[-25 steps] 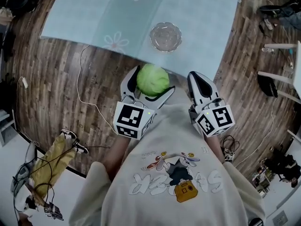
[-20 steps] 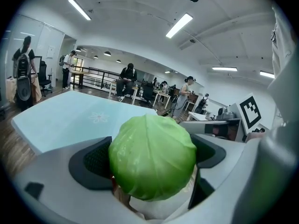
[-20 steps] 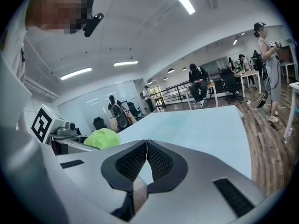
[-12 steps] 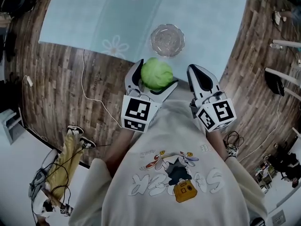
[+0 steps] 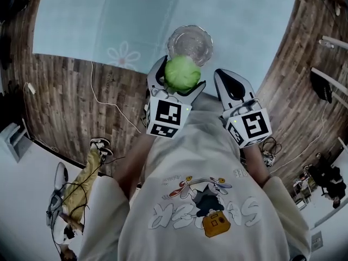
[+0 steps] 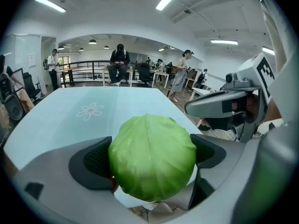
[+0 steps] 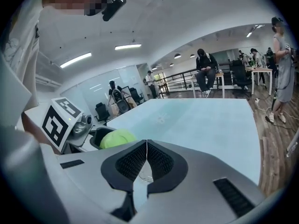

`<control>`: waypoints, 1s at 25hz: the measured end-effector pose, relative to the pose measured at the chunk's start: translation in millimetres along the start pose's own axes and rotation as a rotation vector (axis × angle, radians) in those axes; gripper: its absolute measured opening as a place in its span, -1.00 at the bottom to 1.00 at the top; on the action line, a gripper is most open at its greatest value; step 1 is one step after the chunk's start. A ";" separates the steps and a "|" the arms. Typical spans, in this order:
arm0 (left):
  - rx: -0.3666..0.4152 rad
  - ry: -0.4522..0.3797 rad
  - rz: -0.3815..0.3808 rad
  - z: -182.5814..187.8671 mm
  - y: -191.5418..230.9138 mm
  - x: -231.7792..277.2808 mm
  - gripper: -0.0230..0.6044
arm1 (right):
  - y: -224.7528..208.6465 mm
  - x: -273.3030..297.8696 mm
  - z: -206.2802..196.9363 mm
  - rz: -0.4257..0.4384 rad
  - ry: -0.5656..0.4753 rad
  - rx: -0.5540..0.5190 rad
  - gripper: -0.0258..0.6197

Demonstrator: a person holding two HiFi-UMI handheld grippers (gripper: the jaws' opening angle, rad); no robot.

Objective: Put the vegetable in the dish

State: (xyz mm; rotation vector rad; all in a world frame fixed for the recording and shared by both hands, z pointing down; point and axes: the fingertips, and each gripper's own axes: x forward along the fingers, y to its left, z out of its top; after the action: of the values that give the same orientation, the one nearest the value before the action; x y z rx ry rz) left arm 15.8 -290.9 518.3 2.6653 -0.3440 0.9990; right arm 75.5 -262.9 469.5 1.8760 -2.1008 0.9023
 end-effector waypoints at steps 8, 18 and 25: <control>-0.005 0.116 -0.024 -21.3 11.4 59.5 0.77 | -29.2 29.2 -9.1 0.009 0.059 0.058 -0.85; -0.016 0.243 -0.049 -46.7 25.4 118.4 0.77 | -59.9 53.6 -25.8 -0.008 0.121 0.143 -0.85; 0.036 0.272 -0.050 -44.3 30.2 128.0 0.77 | -67.8 49.7 -26.3 -0.033 0.120 0.164 -0.85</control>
State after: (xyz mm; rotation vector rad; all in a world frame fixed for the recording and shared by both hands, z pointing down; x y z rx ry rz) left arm 73.5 -320.3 641.1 2.5105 -0.2017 1.3413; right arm 124.1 -291.4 537.3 1.8737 -1.9740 1.1803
